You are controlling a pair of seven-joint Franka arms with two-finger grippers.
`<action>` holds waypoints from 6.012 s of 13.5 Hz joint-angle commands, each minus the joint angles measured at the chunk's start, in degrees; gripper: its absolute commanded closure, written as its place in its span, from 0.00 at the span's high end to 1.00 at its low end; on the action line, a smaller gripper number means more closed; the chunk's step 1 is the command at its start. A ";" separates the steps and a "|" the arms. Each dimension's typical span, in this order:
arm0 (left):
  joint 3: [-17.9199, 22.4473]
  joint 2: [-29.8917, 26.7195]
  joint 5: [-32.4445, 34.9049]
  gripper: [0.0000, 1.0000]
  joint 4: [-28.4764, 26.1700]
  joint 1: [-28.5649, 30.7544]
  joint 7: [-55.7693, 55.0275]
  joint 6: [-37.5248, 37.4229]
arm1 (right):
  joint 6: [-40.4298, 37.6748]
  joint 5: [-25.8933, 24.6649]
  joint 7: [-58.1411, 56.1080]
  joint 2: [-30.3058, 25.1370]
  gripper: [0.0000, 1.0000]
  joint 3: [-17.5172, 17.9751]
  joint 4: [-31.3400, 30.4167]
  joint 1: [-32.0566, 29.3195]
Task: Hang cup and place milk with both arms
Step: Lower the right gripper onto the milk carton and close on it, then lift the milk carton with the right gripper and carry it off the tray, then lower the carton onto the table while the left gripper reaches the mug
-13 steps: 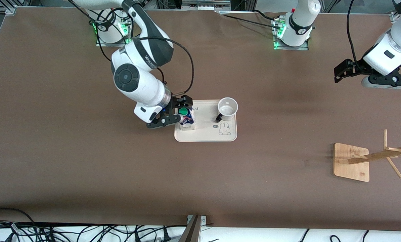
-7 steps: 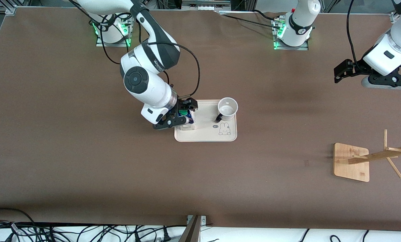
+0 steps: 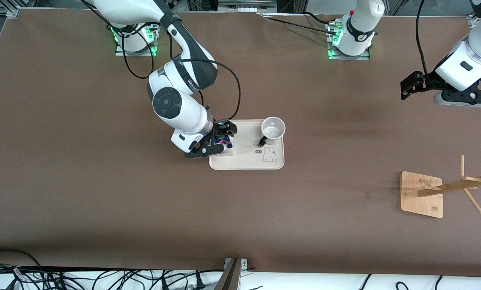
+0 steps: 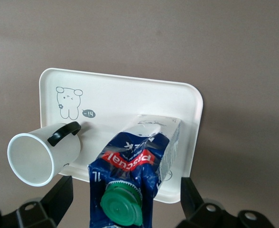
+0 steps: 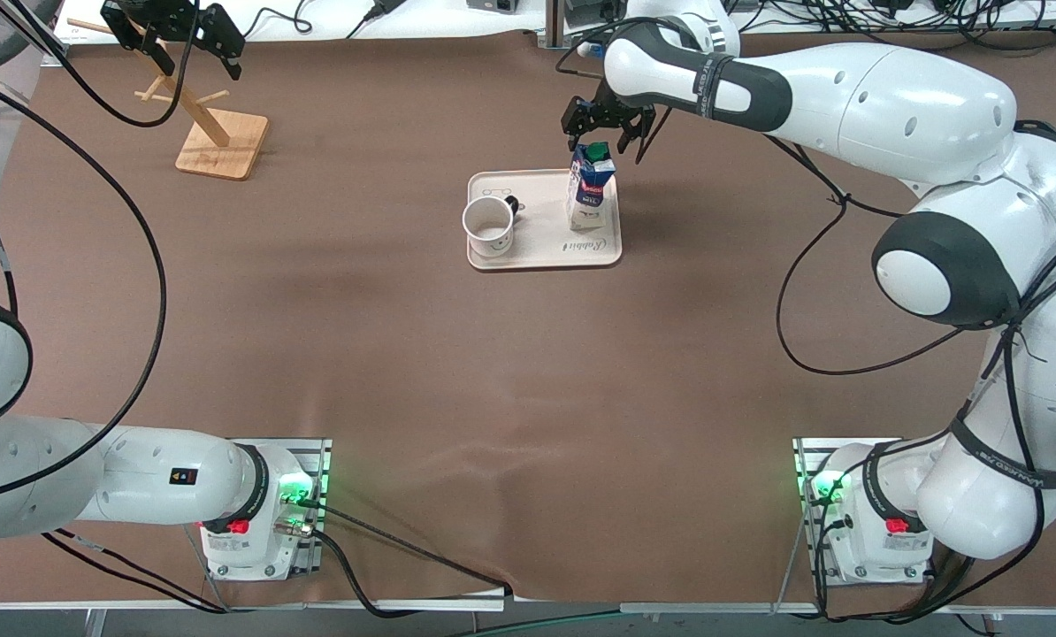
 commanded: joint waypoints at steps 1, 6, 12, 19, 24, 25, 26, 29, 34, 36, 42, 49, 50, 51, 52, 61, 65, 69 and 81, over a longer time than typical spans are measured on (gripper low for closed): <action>-0.36 1.06 0.65 1.00 2.30 0.24 -0.29 -1.63 | 0.33 -0.64 0.08 0.95 1.00 -0.31 0.31 0.41; -0.45 1.06 0.65 1.00 2.30 0.24 -0.29 -1.71 | -0.46 -0.64 -2.12 1.13 1.00 -0.31 -0.83 0.76; -0.45 1.06 0.65 1.00 2.39 0.16 -0.38 -1.71 | -3.88 -0.64 -1.94 0.87 1.00 -0.31 -0.83 0.77; -0.45 1.15 0.65 1.00 2.66 0.15 -0.38 -1.71 | -4.68 -0.64 -2.82 0.78 0.60 -0.31 -0.83 0.59; -0.45 1.15 0.65 1.00 2.66 0.15 -0.38 -1.71 | -4.60 -0.64 -3.88 0.87 0.43 -0.40 -0.83 0.68; -0.45 1.15 0.65 1.00 2.66 0.15 -0.38 -1.71 | -4.60 -0.64 -3.79 0.87 0.43 -0.40 -0.83 0.68; -0.45 1.15 0.65 1.00 2.74 0.15 -0.38 -1.71 | -4.60 -0.64 -3.62 0.78 0.43 -0.40 -0.66 0.76; -0.45 1.15 0.65 1.00 2.66 0.15 -0.47 -1.71 | -4.60 -0.72 -2.22 0.43 0.42 -0.66 -0.48 1.99; -0.45 1.15 0.65 1.00 2.66 0.24 -0.38 -1.71 | -4.60 -3.10 -0.80 0.52 0.35 -0.58 -0.48 2.26; -0.45 1.15 0.65 1.00 2.66 0.16 -0.38 -1.71 | -4.60 -3.10 -0.28 0.52 0.35 -0.58 -0.48 2.35; -0.45 1.15 0.65 1.00 2.66 0.07 -0.56 -1.80 | -5.38 -5.12 8.85 -4.04 0.35 -0.49 -0.13 4.54; -0.45 1.15 0.65 1.00 2.74 0.15 -0.56 -1.71 | -20.49 -8.45 8.35 -16.17 0.35 -11.09 2.06 4.11; -0.45 1.15 0.65 1.00 2.74 0.15 -0.56 -1.71 | -22.16 -8.46 7.21 -16.79 0.35 -14.43 2.07 4.11; -0.45 1.15 0.65 1.00 2.74 0.07 -0.56 -1.71 | -24.44 -8.02 4.15 -17.06 0.35 -17.33 2.07 3.93; -0.45 1.15 0.65 1.00 2.74 0.07 -0.56 -1.71 | -26.29 -7.93 -0.58 -17.15 0.35 -20.23 2.07 4.02; -0.45 1.15 0.56 1.00 2.83 -0.28 -0.73 -1.80 | -31.40 -3.80 -14.33 -16.36 0.35 -31.69 1.36 -0.81; -0.45 1.15 0.56 1.00 2.83 -0.28 -0.82 -2.33 | -33.86 -3.71 -16.89 -15.13 0.35 -31.69 0.49 -5.55; -1.58 2.28 0.21 1.00 3.88 -0.46 -0.82 -4.61 | -33.42 -3.71 -17.15 -14.52 0.35 -31.69 -1.36 -6.27; -2.91 18.62 -3.66 1.00 9.77 -17.58 11.75 1.69 | -29.30 -3.71 -25.15 -12.58 0.35 -31.69 -6.71 -8.29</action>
